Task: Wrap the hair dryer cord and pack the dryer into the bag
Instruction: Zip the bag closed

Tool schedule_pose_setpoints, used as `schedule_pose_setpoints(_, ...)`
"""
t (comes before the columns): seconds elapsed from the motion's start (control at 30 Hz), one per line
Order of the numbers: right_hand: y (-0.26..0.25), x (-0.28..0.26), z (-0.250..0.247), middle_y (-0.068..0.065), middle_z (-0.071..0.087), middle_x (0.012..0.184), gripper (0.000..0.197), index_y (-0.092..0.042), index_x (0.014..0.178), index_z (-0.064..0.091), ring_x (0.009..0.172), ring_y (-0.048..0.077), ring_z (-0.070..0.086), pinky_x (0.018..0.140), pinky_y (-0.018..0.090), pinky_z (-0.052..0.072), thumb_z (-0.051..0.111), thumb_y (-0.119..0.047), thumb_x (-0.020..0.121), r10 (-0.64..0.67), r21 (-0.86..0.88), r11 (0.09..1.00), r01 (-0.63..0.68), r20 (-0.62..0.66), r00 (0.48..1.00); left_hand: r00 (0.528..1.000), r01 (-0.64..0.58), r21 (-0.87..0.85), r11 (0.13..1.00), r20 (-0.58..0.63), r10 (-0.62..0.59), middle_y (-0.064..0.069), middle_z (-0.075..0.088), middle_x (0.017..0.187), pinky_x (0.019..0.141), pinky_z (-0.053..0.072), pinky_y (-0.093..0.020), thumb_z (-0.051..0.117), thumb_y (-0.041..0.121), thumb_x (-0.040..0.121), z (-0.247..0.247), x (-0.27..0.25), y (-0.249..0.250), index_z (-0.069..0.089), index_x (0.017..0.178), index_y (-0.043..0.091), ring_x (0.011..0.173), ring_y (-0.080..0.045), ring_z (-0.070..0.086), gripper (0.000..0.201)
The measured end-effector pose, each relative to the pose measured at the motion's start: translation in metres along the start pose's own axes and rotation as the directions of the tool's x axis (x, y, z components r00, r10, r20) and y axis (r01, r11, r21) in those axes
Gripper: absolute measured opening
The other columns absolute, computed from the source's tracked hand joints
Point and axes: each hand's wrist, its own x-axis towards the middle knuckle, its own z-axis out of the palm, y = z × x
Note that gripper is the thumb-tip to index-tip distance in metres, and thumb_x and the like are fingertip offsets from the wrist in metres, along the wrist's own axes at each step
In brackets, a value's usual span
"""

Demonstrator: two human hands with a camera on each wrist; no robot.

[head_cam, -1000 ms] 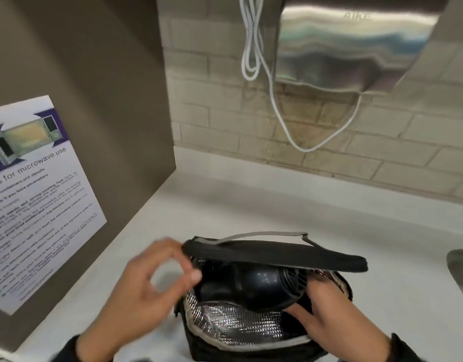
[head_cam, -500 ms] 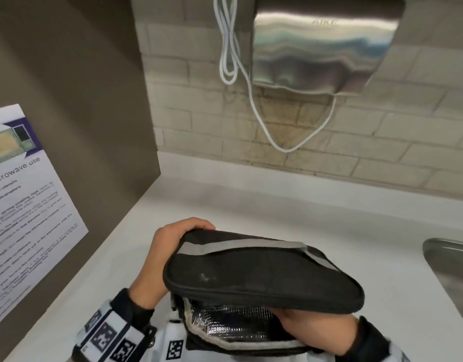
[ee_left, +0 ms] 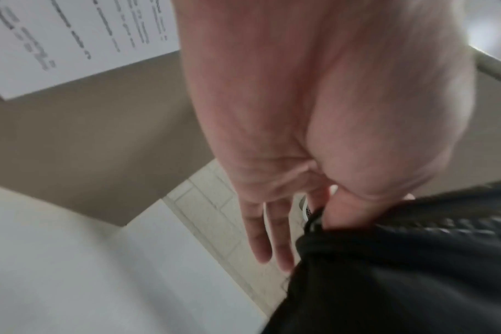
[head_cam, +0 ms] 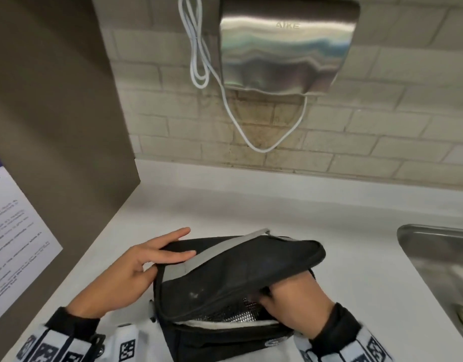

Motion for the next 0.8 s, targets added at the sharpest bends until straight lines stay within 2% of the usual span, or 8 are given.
schedule_pose_setpoints(0.1, 0.007, -0.009, -0.004, 0.001, 0.069, 0.119, 0.051, -0.019, 0.12, 0.065, 0.11, 0.023, 0.064, 0.095, 0.029, 0.05, 0.051, -0.047, 0.08, -0.037, 0.137, 0.989, 0.046, -0.068, 0.997, 0.988, 0.02, 0.061, 0.998, 0.153, -0.029, 0.039, 0.04, 0.143, 0.118, 0.023, -0.019, 0.042, -0.028, 0.087, -0.018, 0.0, 0.005, 0.069, 0.113, 0.049, 0.139, 0.011, 0.031, 0.086)
schedule_pose_setpoints(0.23, 0.014, -0.027, -0.015, -0.017, 0.057, 0.129, 0.039, -0.035, 0.126, 0.054, 0.118, 0.005, 0.052, 0.095, 0.02, 0.044, 0.051, -0.044, 0.088, 0.012, 0.271, 0.962, 0.021, -0.121, 0.993, 0.955, 0.002, 0.168, 0.986, 0.293, -0.052, 0.039, 0.048, 0.136, 0.114, 0.036, -0.026, 0.042, -0.021, 0.092, -0.052, 0.018, 0.017, 0.075, 0.1, 0.048, 0.133, 0.007, 0.044, 0.077)
schedule_pose_setpoints(0.33, 0.022, -0.047, -0.026, -0.02, 0.063, 0.096, 0.016, -0.036, 0.101, 0.062, 0.093, 0.001, 0.057, 0.074, 0.01, 0.039, 0.056, -0.043, 0.087, 0.066, 0.3, 0.954, -0.005, -0.191, 0.979, 0.965, -0.073, 0.197, 0.978, 0.261, 0.019, 0.029, 0.063, 0.124, 0.105, 0.043, -0.027, 0.052, -0.001, 0.095, -0.066, 0.047, 0.049, 0.078, 0.09, 0.041, 0.121, 0.002, 0.058, 0.049)
schedule_pose_setpoints(0.43, 0.032, -0.067, -0.019, -0.024, 0.06, 0.077, 0.012, -0.036, 0.087, 0.061, 0.078, -0.01, 0.051, 0.082, 0.014, 0.037, 0.059, -0.048, 0.083, 0.099, 0.319, 0.948, -0.02, -0.231, 0.968, 0.938, -0.147, 0.213, 0.966, 0.339, 0.068, 0.021, 0.071, 0.113, 0.101, 0.046, -0.022, 0.06, 0.019, 0.094, -0.06, 0.088, 0.097, 0.076, 0.095, 0.039, 0.111, -0.001, 0.064, 0.026)
schedule_pose_setpoints(0.5, 0.034, -0.075, -0.01, -0.023, 0.064, 0.082, 0.017, -0.036, 0.087, 0.063, 0.083, -0.013, 0.054, 0.086, 0.015, 0.043, 0.06, -0.052, 0.084, 0.109, 0.38, 0.925, -0.005, -0.254, 0.961, 0.89, -0.22, 0.272, 0.937, 0.449, 0.079, 0.021, 0.072, 0.11, 0.1, 0.047, -0.02, 0.062, 0.02, 0.094, -0.047, 0.118, 0.126, 0.074, 0.103, 0.038, 0.108, 0.0, 0.065, 0.023)
schedule_pose_setpoints(0.6, 0.03, -0.082, -0.003, -0.021, 0.07, 0.091, 0.026, -0.038, 0.09, 0.065, 0.106, -0.012, 0.056, 0.088, 0.008, 0.045, 0.052, -0.059, 0.086, 0.144, 0.454, 0.891, 0.002, -0.287, 0.947, 0.817, -0.317, 0.352, 0.881, 0.573, 0.065, 0.021, 0.072, 0.108, 0.094, 0.051, -0.023, 0.062, 0.025, 0.095, -0.016, 0.164, 0.158, 0.071, 0.109, 0.034, 0.1, -0.001, 0.066, 0.019)
schedule_pose_setpoints(0.7, 0.03, -0.087, -0.002, -0.024, 0.073, 0.097, 0.013, -0.038, 0.087, 0.069, 0.11, -0.013, 0.057, 0.091, 0.003, 0.041, 0.064, -0.049, 0.084, 0.215, 0.553, 0.833, 0.006, -0.335, 0.917, 0.728, -0.375, 0.422, 0.825, 0.686, -0.019, 0.013, 0.071, 0.11, 0.088, 0.051, -0.022, 0.06, 0.029, 0.096, 0.031, 0.199, 0.166, 0.068, 0.115, 0.027, 0.093, -0.001, 0.065, 0.021)
schedule_pose_setpoints(0.8, 0.034, -0.089, -0.008, -0.025, 0.073, 0.097, 0.011, -0.038, 0.078, 0.075, 0.102, -0.008, 0.064, 0.089, 0.005, 0.043, 0.076, -0.027, 0.078, 0.349, 0.74, 0.671, -0.054, -0.25, 0.903, 0.543, -0.455, 0.575, 0.68, 0.784, -0.3, -0.002, 0.067, 0.121, 0.094, 0.05, -0.033, 0.049, 0.033, 0.1, 0.074, 0.218, 0.158, 0.06, 0.127, 0.018, 0.105, -0.018, 0.065, 0.032)
